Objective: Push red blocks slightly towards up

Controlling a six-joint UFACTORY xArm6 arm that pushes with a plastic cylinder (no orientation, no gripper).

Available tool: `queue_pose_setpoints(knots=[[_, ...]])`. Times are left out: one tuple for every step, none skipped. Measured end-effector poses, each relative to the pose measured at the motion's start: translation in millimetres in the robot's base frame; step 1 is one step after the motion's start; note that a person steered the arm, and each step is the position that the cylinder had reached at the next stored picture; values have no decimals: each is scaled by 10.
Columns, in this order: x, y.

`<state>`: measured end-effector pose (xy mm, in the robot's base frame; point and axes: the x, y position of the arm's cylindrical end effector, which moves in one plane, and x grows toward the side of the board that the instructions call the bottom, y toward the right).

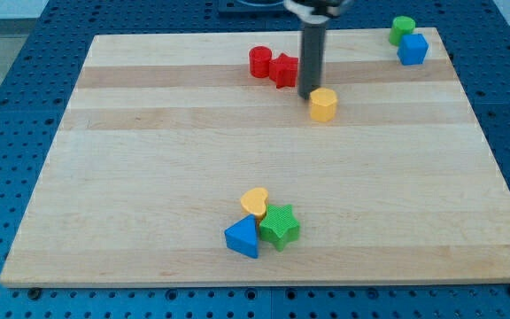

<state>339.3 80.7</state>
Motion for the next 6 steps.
queue_pose_setpoints(knots=[[-414,224],[-595,170],[-493,-59],[-327,-246],[-253,-526],[-249,-803]])
